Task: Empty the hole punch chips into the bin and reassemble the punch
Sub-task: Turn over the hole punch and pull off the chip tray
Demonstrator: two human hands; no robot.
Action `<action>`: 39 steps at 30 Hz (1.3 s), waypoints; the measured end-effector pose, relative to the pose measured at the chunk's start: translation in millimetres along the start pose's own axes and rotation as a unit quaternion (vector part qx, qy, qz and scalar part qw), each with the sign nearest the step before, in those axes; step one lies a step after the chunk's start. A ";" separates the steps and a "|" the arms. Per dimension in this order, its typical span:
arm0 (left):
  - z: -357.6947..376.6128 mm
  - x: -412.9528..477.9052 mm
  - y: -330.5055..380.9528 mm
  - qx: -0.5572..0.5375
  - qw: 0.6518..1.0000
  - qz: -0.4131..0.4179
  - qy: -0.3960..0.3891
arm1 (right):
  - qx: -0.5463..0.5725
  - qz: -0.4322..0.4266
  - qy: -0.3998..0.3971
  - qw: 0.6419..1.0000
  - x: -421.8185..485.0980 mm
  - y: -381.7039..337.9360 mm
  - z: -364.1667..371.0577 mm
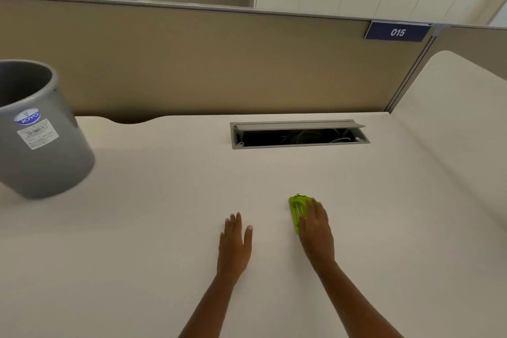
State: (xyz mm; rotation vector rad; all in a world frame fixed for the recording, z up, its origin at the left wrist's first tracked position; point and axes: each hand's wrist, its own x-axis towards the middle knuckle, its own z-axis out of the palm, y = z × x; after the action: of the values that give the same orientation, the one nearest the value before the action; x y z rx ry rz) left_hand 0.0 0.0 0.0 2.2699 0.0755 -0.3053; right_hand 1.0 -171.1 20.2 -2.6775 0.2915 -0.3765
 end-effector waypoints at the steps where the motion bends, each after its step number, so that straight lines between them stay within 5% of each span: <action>1: 2.2 0.0 2.9 -0.017 1.000 -0.002 -0.006 | 0.028 0.068 -0.032 0.997 4.3 4.2 -1.7; 7: 5.5 -6.0 6.7 -0.065 0.997 -0.013 -0.039 | 0.127 0.232 -0.087 0.960 19.8 17.1 -5.6; 16: -16.6 -5.2 10.5 -0.106 0.994 -0.001 -0.028 | 0.309 0.336 -0.126 0.881 29.7 3.4 -17.2; 20: -33.0 0.8 19.8 -0.193 0.979 -0.024 -0.054 | 0.516 0.380 -0.198 0.742 17.6 -20.3 -21.5; 24: -44.4 -5.0 27.0 -0.397 0.905 -0.070 -0.133 | 0.638 0.417 -0.297 0.575 4.2 -48.6 -28.1; 27: -51.3 -9.8 26.2 -0.524 0.836 -0.034 -0.157 | 0.682 0.417 -0.350 0.488 -3.6 -63.2 -29.7; 29: -55.7 -10.9 24.5 -0.542 0.828 -0.017 -0.146 | 0.697 0.413 -0.373 0.452 -4.7 -67.6 -28.8; 31: -60.8 -12.3 24.2 -0.541 0.832 -0.029 -0.121 | 0.682 0.409 -0.387 0.466 -3.5 -67.8 -28.2; 36: -69.7 -13.8 21.0 -0.541 0.835 -0.088 -0.044 | 0.581 0.358 -0.377 0.626 -1.1 -64.3 -32.9; 39: -72.6 -15.7 20.4 -0.536 0.839 -0.093 -0.032 | 0.604 0.352 -0.365 0.615 -1.9 -61.5 -34.5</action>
State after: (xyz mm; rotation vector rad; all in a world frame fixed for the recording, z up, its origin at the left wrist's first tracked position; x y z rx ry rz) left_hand 2.1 41.9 64.6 1.1270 0.3435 -0.3261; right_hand -2.4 -128.8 76.5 -1.0270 0.5254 0.5992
